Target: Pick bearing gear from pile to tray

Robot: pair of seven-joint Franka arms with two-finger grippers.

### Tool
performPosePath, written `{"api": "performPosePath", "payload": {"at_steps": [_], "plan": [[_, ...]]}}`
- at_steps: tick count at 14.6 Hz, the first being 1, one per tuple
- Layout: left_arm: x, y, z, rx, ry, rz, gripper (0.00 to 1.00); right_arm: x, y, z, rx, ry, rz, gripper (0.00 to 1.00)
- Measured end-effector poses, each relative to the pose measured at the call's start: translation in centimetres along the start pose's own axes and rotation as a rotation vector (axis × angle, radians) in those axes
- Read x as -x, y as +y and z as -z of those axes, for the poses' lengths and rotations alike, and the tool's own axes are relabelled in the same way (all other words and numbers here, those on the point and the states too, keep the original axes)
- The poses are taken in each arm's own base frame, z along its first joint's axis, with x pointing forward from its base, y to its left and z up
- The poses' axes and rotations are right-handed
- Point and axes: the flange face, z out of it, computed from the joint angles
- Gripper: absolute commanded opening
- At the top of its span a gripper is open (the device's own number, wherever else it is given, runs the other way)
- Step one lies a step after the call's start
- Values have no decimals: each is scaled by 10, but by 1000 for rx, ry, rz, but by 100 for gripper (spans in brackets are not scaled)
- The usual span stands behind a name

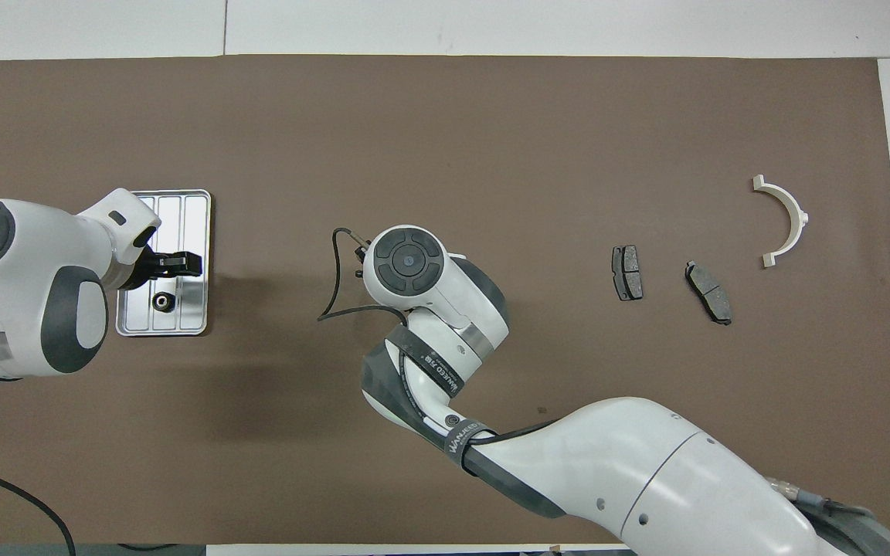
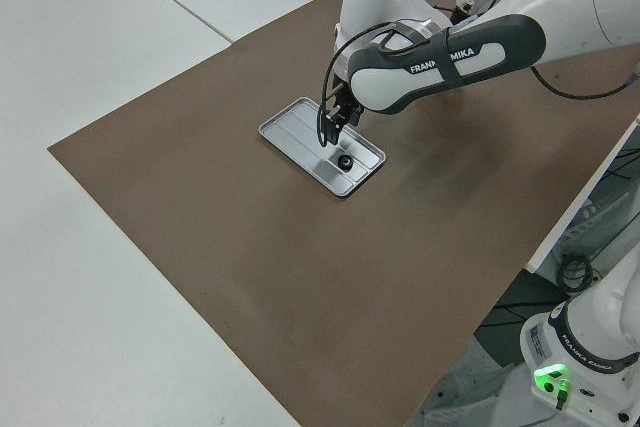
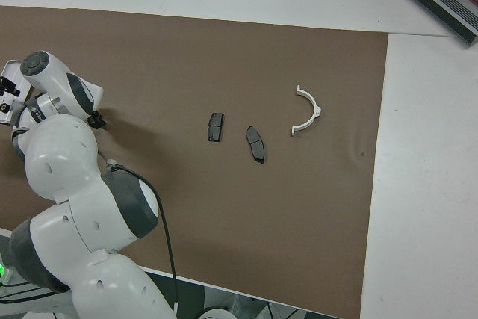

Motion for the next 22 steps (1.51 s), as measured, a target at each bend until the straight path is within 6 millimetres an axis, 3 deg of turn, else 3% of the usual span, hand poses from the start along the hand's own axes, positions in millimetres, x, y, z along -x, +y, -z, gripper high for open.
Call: {"api": "performPosePath", "payload": {"at_steps": [2, 4, 9, 12, 14, 16, 20, 22], "plan": [[-4, 24, 5, 6, 14, 29, 71, -12, -7, 19, 30, 21, -6, 100], [-6, 67, 11, 15, 25, 54, 70, -35, -12, 48, 65, 37, -4, 100], [9, 216, 28, 35, 2, 166, 69, -97, -8, 124, 99, 52, 123, 100], [24, 291, 16, 31, -17, 206, 61, -140, 13, 172, 144, 54, 334, 100], [29, 314, -6, 7, -32, 211, 61, -176, 33, 205, 164, 52, 507, 100], [29, 316, -23, -13, -47, 216, 61, -216, 53, 233, 169, 54, 668, 100], [25, 311, -28, -21, -49, 225, 58, -298, 99, 272, 190, 72, 942, 100], [27, 312, -28, -22, -51, 232, 55, -329, 120, 289, 205, 84, 1049, 100]]}}
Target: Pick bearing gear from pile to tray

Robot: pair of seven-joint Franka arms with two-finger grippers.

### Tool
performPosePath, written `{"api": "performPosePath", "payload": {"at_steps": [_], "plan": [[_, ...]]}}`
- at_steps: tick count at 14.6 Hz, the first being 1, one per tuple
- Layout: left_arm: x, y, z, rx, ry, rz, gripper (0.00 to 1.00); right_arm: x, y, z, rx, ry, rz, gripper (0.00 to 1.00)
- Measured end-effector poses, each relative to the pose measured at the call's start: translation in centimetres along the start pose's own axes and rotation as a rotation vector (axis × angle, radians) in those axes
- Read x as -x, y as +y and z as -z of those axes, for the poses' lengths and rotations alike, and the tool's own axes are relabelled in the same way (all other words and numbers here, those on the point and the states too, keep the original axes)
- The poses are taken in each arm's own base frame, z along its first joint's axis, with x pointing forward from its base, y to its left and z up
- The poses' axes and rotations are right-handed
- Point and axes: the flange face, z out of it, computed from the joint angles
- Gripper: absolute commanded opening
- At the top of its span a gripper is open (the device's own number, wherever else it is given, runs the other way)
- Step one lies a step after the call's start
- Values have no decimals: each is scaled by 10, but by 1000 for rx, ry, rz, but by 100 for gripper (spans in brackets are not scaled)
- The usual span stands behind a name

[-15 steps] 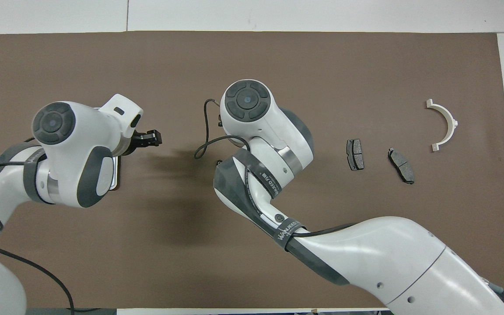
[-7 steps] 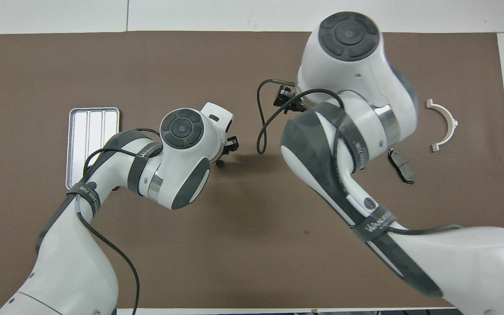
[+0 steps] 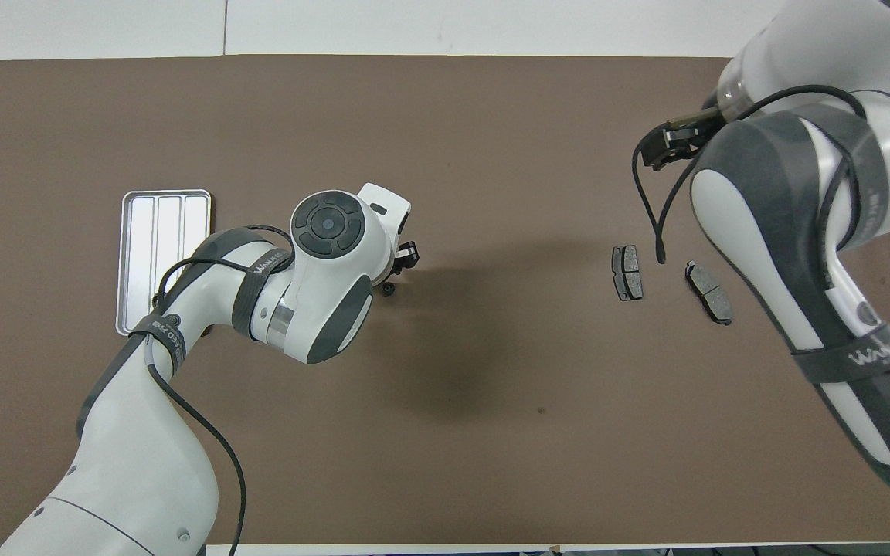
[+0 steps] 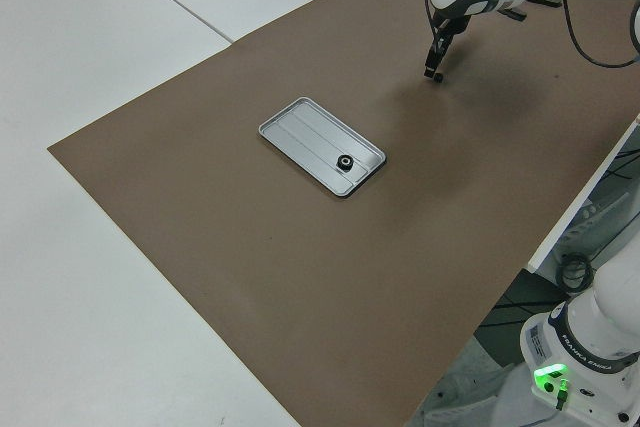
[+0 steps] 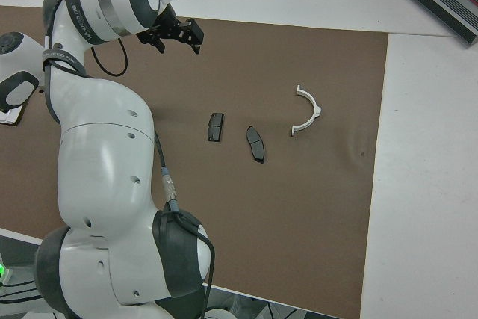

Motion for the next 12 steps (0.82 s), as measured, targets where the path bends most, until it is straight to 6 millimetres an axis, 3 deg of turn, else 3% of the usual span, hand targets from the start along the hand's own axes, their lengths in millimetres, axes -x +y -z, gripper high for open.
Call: {"api": "performPosePath", "payload": {"at_steps": [2, 4, 12], "plan": [[4, 3, -1, -1, -3, 11, 54, 5, 28, 7, 10, 10, 74, 100], [10, 6, -4, -4, -6, 14, 53, 8, 41, 13, 17, 17, 111, 100], [14, 7, -8, -10, -11, 25, 50, 10, 43, 19, 33, 24, 120, 100]]}}
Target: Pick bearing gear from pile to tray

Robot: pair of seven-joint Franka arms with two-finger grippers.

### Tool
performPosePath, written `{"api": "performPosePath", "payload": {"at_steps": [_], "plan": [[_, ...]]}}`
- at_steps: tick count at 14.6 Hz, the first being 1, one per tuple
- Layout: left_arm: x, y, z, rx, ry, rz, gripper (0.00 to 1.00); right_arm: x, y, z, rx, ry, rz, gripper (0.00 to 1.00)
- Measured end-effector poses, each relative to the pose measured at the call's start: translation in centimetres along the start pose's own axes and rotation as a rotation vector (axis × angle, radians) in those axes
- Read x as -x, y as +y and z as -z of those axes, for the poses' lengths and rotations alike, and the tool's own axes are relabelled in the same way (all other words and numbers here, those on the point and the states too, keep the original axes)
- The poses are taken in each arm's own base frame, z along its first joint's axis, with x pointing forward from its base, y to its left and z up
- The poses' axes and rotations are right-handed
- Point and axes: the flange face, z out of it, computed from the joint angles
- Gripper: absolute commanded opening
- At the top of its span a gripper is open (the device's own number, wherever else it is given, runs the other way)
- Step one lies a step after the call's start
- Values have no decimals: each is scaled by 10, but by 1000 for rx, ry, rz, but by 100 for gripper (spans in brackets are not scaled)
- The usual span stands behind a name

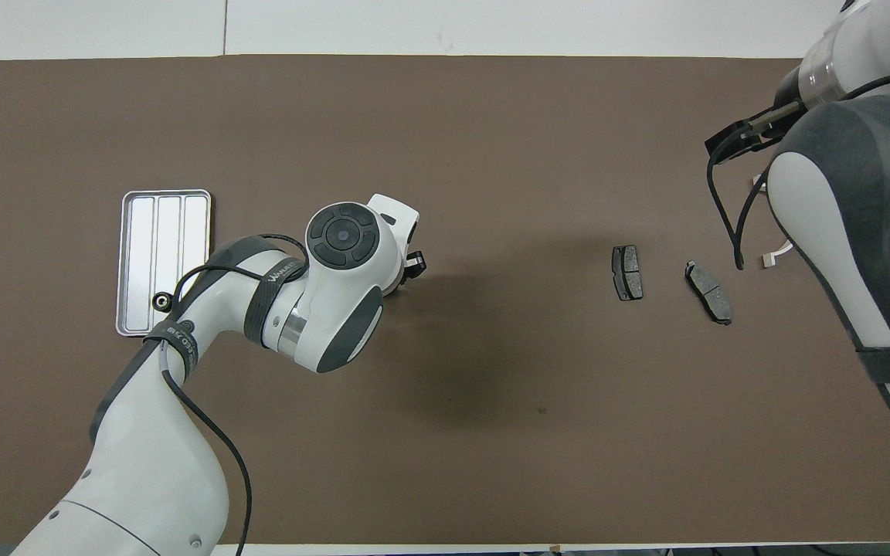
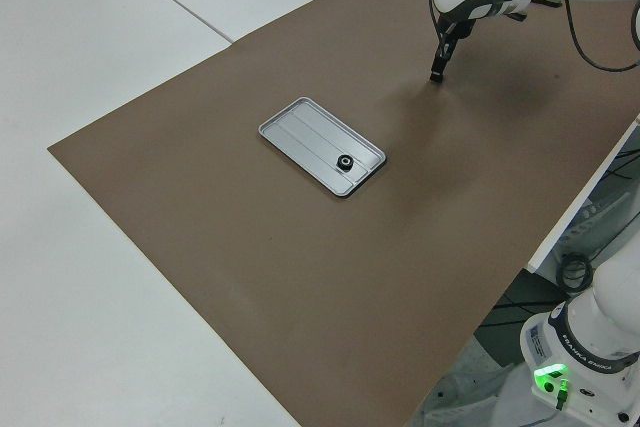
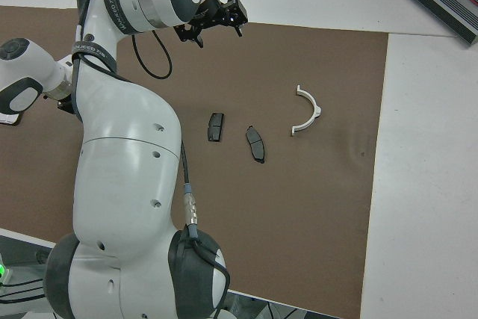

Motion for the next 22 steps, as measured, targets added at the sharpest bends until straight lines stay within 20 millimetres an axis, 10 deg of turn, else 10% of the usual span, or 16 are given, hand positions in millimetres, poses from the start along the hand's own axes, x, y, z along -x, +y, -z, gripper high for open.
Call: {"api": "performPosePath", "payload": {"at_steps": [8, 13, 18, 22], "plan": [[3, -2, -7, 1, 2, 6, 47, 20, 3, 36, -26, 37, -34, 100], [4, -2, -8, 3, 3, 22, 9, 60, 18, 46, -82, 30, -114, 100], [-1, -5, 0, -3, 3, 35, 6, 91, 11, 42, -85, 21, -138, 100], [-65, -78, 60, 14, 38, 18, 6, 112, 16, 41, -98, 11, -162, 100]]}}
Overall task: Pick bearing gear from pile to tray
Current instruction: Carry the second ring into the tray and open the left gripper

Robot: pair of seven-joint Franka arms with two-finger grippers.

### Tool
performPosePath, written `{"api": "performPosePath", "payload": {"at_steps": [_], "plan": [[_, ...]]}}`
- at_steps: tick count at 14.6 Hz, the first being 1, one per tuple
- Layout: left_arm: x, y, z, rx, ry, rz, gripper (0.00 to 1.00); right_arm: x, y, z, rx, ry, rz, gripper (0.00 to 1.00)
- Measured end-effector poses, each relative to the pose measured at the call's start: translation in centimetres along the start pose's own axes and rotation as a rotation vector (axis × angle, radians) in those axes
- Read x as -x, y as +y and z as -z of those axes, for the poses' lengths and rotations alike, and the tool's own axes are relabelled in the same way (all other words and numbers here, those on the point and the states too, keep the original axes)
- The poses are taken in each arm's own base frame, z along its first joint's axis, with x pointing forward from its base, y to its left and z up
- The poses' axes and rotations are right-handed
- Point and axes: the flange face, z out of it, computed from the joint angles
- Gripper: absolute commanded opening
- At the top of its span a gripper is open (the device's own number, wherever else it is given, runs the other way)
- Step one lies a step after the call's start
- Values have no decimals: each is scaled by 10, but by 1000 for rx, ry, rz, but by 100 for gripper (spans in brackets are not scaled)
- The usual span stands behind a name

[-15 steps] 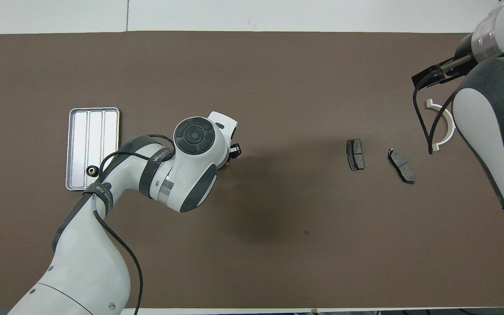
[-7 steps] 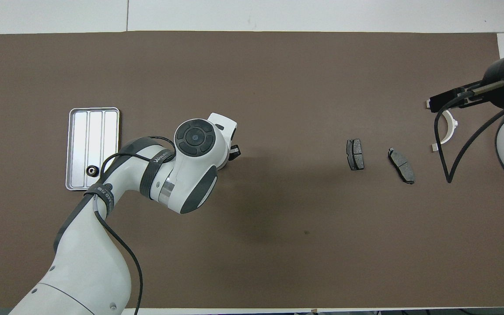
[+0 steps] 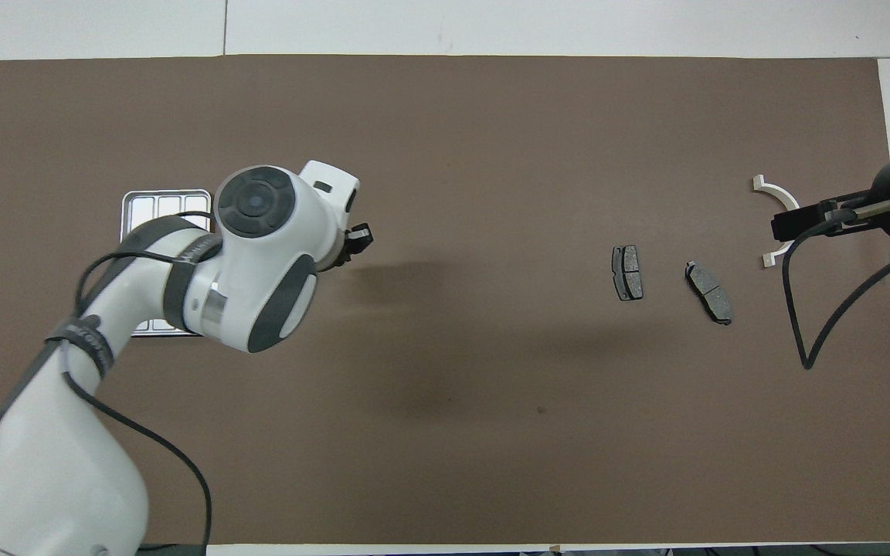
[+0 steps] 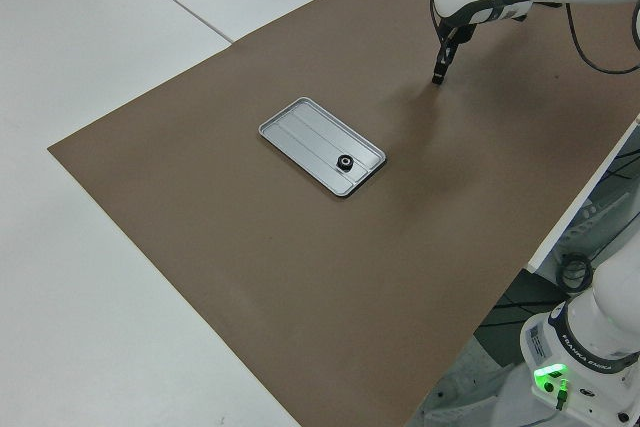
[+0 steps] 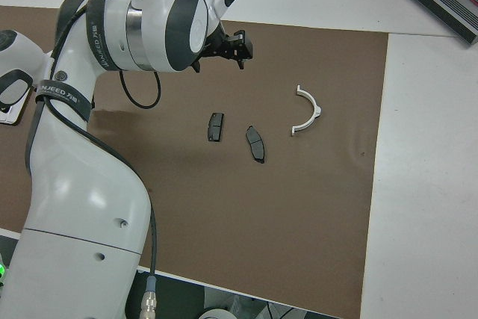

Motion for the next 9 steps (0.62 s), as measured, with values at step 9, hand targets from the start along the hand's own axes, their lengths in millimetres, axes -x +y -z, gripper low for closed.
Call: {"api": "performPosePath", "payload": {"at_steps": [9], "plan": [[-120, -231, 13, -10, 30, -237, 6, -1, -16, -1, -2, -5, 29, 100]]}}
